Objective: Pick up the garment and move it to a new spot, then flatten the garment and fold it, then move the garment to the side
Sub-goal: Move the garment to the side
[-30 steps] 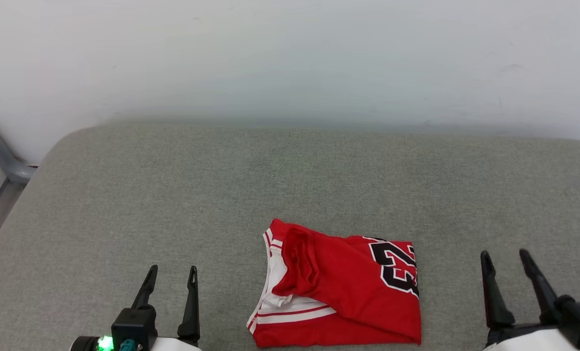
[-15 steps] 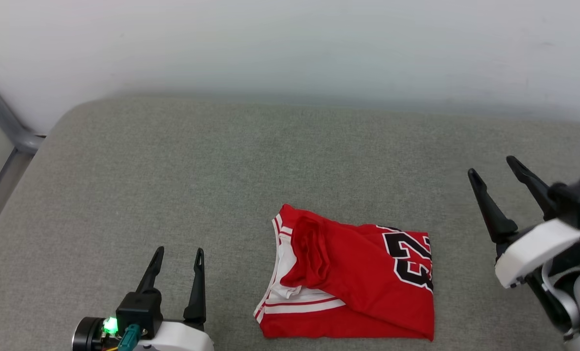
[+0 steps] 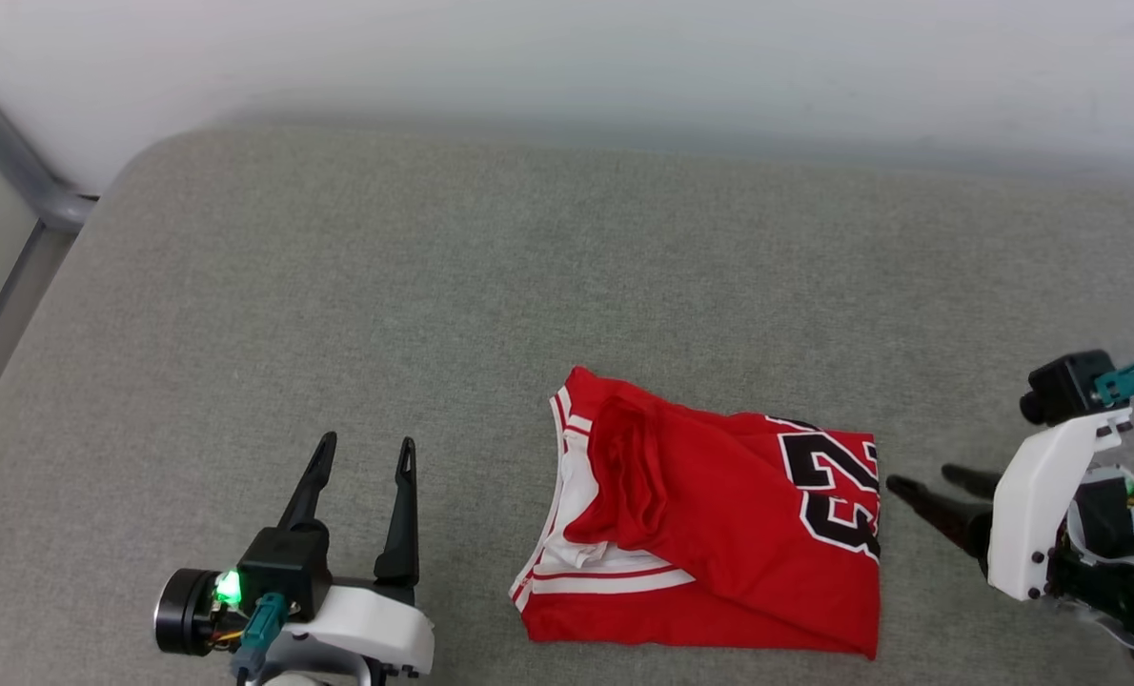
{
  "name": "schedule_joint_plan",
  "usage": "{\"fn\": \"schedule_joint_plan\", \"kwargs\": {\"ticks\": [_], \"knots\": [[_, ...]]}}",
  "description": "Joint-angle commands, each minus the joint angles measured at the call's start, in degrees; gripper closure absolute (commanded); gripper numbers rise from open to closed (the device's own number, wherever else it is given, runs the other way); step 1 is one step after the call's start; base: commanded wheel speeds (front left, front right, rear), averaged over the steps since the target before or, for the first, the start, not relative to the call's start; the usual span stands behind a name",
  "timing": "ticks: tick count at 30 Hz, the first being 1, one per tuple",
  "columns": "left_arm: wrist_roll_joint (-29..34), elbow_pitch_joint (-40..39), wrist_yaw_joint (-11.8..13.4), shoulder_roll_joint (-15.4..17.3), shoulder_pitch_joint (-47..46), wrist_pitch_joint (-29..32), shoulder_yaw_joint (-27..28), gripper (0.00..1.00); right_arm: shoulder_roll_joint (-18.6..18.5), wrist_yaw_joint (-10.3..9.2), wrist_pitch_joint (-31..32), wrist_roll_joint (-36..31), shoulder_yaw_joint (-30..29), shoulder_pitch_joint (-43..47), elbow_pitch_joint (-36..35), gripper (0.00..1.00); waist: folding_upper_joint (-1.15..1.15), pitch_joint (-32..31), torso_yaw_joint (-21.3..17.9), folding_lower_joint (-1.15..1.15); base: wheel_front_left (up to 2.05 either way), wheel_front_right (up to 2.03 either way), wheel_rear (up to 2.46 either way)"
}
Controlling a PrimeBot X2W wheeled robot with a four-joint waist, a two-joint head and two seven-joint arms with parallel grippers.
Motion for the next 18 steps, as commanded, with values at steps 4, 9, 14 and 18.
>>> {"fn": "schedule_joint_plan", "kwargs": {"ticks": [4,9,14,18], "knots": [[-0.5,-0.2,0.2,-0.1,-2.2,-0.1,-1.3,0.00,1.6,-0.04,4.9,4.2,-0.8,1.5,0.5,0.00,0.00,3.1,1.9,-0.01,0.00,0.00,0.00],[-1.1,-0.1,0.5,-0.2,-3.8,-0.1,-2.2,0.00,3.3,-0.04,8.1,5.2,0.1,1.4,1.3,0.00,0.00,5.9,3.5,-0.01,0.00,0.00,0.00],[-1.9,0.3,1.0,-0.2,-5.4,-0.1,-3.4,0.00,5.3,-0.06,9.2,4.8,2.2,1.9,3.3,0.00,0.00,7.7,5.2,-0.01,0.00,0.00,0.00],[-2.5,0.5,1.5,-0.2,-5.9,-0.1,-4.0,0.00,5.4,-0.07,8.7,4.4,3.7,2.6,3.3,0.00,0.00,8.0,5.9,-0.01,0.00,0.00,0.00]]}}
